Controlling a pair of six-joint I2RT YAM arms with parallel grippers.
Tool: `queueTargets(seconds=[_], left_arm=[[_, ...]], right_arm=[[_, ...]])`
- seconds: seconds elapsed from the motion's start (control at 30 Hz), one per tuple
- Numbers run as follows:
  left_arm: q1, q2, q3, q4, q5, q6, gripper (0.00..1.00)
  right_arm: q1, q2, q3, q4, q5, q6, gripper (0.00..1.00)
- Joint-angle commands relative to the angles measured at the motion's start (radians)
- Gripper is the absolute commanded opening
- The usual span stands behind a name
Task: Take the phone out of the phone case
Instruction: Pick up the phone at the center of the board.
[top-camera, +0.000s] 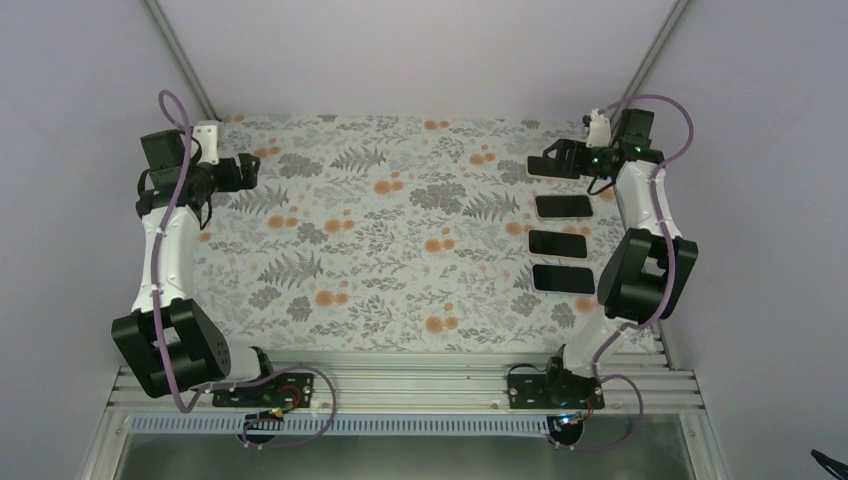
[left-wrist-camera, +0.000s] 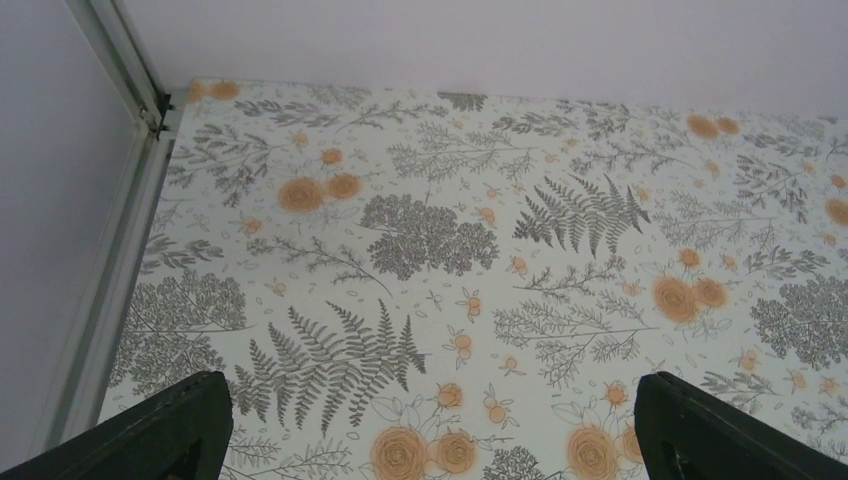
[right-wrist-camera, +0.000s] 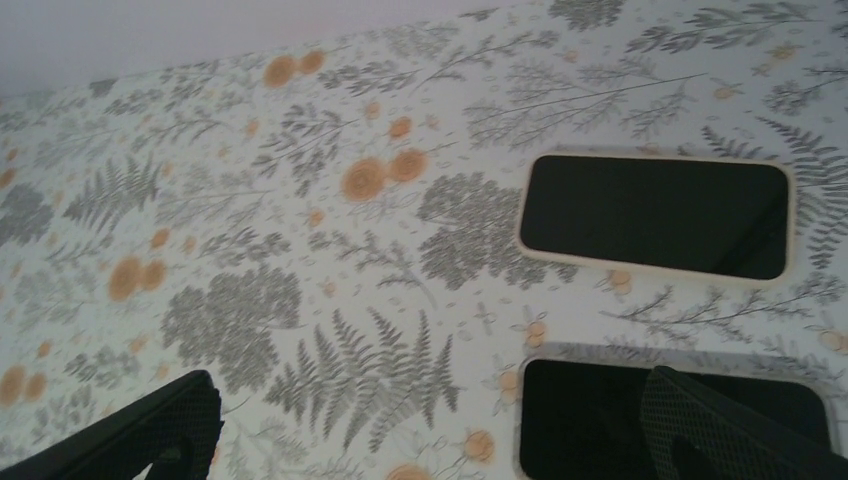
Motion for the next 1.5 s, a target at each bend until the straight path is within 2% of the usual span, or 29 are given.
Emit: queueTargets(seconds=[0.0,0.17,0.6,1.1,1.47], left_arm=[[-0.007,-0.044,-0.025,0.061,-0.008,-0.032,1.00],[-0.009,-0.087,-0.071,0.124,-0.030,-0.059,1.00],[-0.011,-0.102,-0.046,0.104,-0.026,-0.032,1.00],[-0.012,-0.093,-0.048,0.109,-0.014,-0.030,1.00],[-0.012,-0.093,-0.051,0.108,-0.020,-0.033,1.00]], right_arm=[[-0.037,0.102,0.095,0.007,0.062,0.034,0.99],[-0.084,0.246,0.217,-0.013,0.061,0.037,0.99],[-0.149,0.570,0.534,-0.076,0.049,0.037,0.99],[-0.149,0.749,0.647,-0.082,-0.021,0.079,0.99],[-0.119,0.837,0.737,-0.059,-0.017,0.104,0.99]])
